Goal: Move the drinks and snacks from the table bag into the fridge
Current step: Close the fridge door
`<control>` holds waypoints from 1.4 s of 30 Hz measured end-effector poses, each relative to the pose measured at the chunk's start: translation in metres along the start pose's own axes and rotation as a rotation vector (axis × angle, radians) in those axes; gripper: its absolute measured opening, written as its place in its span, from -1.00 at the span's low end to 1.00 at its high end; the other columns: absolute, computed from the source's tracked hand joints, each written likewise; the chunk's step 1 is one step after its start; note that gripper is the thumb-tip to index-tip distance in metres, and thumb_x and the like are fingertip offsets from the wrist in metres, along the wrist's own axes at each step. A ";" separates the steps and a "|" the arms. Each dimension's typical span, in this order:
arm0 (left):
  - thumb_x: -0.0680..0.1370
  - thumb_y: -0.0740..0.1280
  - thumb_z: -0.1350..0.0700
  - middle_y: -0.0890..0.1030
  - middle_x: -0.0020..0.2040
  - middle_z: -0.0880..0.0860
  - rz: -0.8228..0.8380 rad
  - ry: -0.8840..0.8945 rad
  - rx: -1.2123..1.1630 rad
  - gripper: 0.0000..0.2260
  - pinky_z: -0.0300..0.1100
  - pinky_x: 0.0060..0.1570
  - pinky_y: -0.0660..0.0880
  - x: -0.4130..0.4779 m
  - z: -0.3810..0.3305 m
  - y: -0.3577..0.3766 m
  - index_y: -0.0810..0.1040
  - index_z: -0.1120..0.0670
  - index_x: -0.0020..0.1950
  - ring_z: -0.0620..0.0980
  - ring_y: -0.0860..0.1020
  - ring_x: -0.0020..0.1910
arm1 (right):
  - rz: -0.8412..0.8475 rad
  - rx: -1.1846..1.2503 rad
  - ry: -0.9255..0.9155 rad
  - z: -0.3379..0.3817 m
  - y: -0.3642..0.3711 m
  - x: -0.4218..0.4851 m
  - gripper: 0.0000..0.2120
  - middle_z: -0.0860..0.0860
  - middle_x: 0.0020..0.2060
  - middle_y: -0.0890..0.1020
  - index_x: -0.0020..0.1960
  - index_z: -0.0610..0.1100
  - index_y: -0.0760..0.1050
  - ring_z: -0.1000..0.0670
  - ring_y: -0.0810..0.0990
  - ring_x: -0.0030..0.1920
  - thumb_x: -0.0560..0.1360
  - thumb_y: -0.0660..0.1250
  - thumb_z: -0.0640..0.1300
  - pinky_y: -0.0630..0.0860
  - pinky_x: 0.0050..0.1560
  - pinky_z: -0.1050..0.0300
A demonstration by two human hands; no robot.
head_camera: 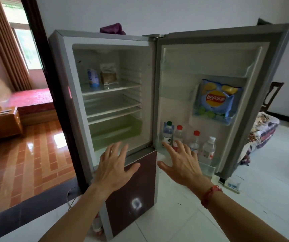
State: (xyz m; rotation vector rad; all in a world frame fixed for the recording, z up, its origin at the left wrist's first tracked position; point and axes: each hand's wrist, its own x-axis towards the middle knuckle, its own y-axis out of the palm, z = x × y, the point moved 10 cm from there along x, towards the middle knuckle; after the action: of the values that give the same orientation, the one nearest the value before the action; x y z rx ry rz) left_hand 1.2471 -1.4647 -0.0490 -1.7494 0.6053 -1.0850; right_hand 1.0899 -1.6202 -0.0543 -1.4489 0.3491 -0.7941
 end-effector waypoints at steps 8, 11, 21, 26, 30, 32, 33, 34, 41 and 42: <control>0.45 -0.03 -0.44 0.27 0.52 0.10 0.001 0.087 -0.059 -0.20 0.11 0.41 0.30 0.040 -0.083 0.017 0.23 0.03 0.54 0.11 0.21 0.50 | -0.016 -0.002 0.118 -0.087 -0.025 -0.008 -0.23 -0.12 0.59 0.13 0.59 0.25 -0.07 -0.22 0.17 0.55 0.50 0.12 0.46 0.22 0.50 -0.27; 0.44 -0.03 -0.44 0.28 0.52 0.11 0.006 0.139 -0.106 -0.19 0.10 0.40 0.28 0.057 -0.124 0.026 0.25 0.04 0.54 0.11 0.22 0.50 | -0.031 -0.007 0.185 -0.131 -0.035 -0.013 -0.21 -0.15 0.60 0.10 0.60 0.24 -0.08 -0.24 0.17 0.55 0.49 0.11 0.47 0.22 0.49 -0.27; 0.48 0.05 -0.43 0.25 0.52 0.08 0.014 0.380 -0.224 -0.24 0.08 0.43 0.27 0.105 -0.264 0.051 0.23 0.02 0.54 0.09 0.17 0.50 | -0.054 -0.037 0.369 -0.252 -0.059 -0.043 -0.18 -0.17 0.59 0.11 0.60 0.24 -0.18 -0.25 0.18 0.54 0.48 0.05 0.51 0.29 0.46 -0.26; 0.51 0.01 -0.37 0.22 0.54 0.14 -0.003 0.547 -0.146 -0.26 0.12 0.45 0.23 0.126 -0.339 0.048 0.20 0.05 0.56 0.15 0.15 0.53 | -0.079 0.092 0.446 -0.303 -0.054 -0.037 -0.13 -0.16 0.57 0.16 0.61 0.22 -0.23 -0.24 0.23 0.52 0.48 0.10 0.49 0.37 0.41 -0.26; 0.53 0.06 -0.34 0.23 0.54 0.19 -0.071 0.677 -0.056 -0.30 0.20 0.44 0.21 0.152 -0.394 0.049 0.23 0.06 0.54 0.22 0.13 0.53 | -0.078 0.191 0.499 -0.339 -0.042 -0.018 -0.08 -0.13 0.54 0.21 0.62 0.13 -0.21 -0.20 0.29 0.48 0.47 0.10 0.52 0.43 0.37 -0.23; 0.54 0.12 -0.32 0.22 0.54 0.21 -0.092 0.752 0.001 -0.31 0.24 0.45 0.16 0.163 -0.420 0.053 0.25 0.08 0.54 0.24 0.11 0.54 | -0.073 0.240 0.537 -0.357 -0.034 -0.005 -0.01 -0.14 0.55 0.20 0.62 0.12 -0.22 -0.24 0.27 0.51 0.40 0.05 0.59 0.43 0.36 -0.28; 0.54 0.14 -0.31 0.23 0.53 0.22 -0.120 0.785 0.033 -0.32 0.26 0.45 0.15 0.169 -0.432 0.054 0.27 0.08 0.53 0.26 0.12 0.54 | -0.073 0.272 0.552 -0.366 -0.030 0.001 0.01 -0.15 0.55 0.19 0.62 0.11 -0.22 -0.26 0.25 0.52 0.39 0.05 0.60 0.41 0.38 -0.30; 0.54 0.16 -0.30 0.25 0.52 0.23 -0.149 0.819 0.061 -0.33 0.26 0.45 0.15 0.175 -0.445 0.056 0.30 0.09 0.51 0.27 0.14 0.53 | -0.071 0.307 0.561 -0.374 -0.026 0.008 0.01 -0.15 0.56 0.19 0.62 0.09 -0.22 -0.26 0.25 0.52 0.40 0.08 0.58 0.39 0.40 -0.30; 0.55 0.19 -0.23 0.30 0.50 0.25 -0.232 0.961 0.222 -0.45 0.24 0.48 0.03 0.215 -0.513 0.070 0.45 0.10 0.41 0.27 0.15 0.52 | -0.082 0.470 0.522 -0.410 -0.009 0.057 0.00 -0.17 0.56 0.20 0.63 0.04 -0.18 -0.21 0.24 0.52 0.44 0.21 0.47 0.34 0.46 -0.23; 0.57 0.15 -0.22 0.27 0.52 0.24 -0.221 0.952 0.241 -0.45 0.24 0.49 -0.01 0.221 -0.518 0.075 0.43 0.09 0.43 0.25 0.11 0.54 | -0.085 0.488 0.525 -0.415 -0.006 0.062 0.01 -0.16 0.57 0.20 0.63 0.03 -0.17 -0.20 0.23 0.53 0.42 0.20 0.48 0.33 0.47 -0.22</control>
State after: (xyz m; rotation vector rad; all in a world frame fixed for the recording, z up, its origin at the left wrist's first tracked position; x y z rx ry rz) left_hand 0.9067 -1.9093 0.0490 -1.0305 0.8008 -2.0687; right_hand 0.8600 -1.9693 -0.0872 -0.7909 0.4523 -1.2341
